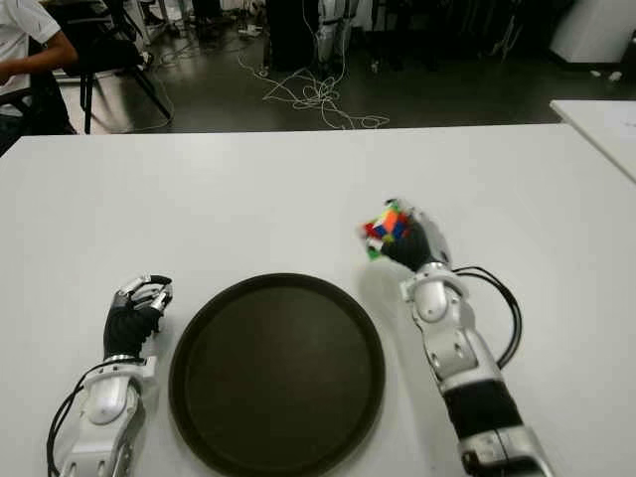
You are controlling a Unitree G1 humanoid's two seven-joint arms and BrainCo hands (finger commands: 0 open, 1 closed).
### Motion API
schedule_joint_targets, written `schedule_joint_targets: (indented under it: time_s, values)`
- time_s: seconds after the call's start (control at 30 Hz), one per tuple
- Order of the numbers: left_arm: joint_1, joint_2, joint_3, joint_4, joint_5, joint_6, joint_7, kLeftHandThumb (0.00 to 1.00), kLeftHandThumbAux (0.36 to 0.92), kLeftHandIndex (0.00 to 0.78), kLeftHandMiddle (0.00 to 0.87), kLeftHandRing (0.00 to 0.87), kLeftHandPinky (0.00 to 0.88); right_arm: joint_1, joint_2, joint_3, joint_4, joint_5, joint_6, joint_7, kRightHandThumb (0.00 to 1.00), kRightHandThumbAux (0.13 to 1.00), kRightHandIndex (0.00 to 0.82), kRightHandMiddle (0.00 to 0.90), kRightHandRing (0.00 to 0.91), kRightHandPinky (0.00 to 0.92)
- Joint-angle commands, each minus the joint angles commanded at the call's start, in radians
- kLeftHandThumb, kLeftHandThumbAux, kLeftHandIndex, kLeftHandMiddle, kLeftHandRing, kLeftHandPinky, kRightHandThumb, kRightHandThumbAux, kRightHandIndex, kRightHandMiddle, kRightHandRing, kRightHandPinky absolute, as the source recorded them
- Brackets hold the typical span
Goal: Pick up the Rubik's Cube and put it in the plate
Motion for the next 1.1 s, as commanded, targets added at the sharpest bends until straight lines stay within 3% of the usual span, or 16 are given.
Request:
schedule_joint_targets:
  time_s: [0.27, 0.6, 1.1]
  values:
    - [-0.004, 0.003, 0.007, 0.010, -0.006, 0.002, 0.000, 0.711, 0.704, 0.444, 0.817, 0.834, 0.827, 0.073, 0.040, -0.030, -0.146, 0.051, -0.063, -0.006, 0.694, 0.726, 0.439, 0.819, 0.827, 0.819]
    - [0.003, -0.012, 0.005, -0.028, -0.010, 0.039, 0.008, 0.712, 0.704, 0.444, 0.818, 0.832, 0.833, 0.133, 0.089, 0.012, -0.230, 0.058, -0.125, 0.009, 0.693, 0.725, 0.439, 0.807, 0.817, 0.813]
    - [0.000, -0.014, 0.004, -0.010, -0.006, 0.009, 0.018, 0.713, 0.703, 0.444, 0.814, 0.839, 0.845, 0.171, 0.066, 0.044, -0.253, 0.083, -0.224, 0.111, 0.684, 0.726, 0.439, 0.809, 0.821, 0.815]
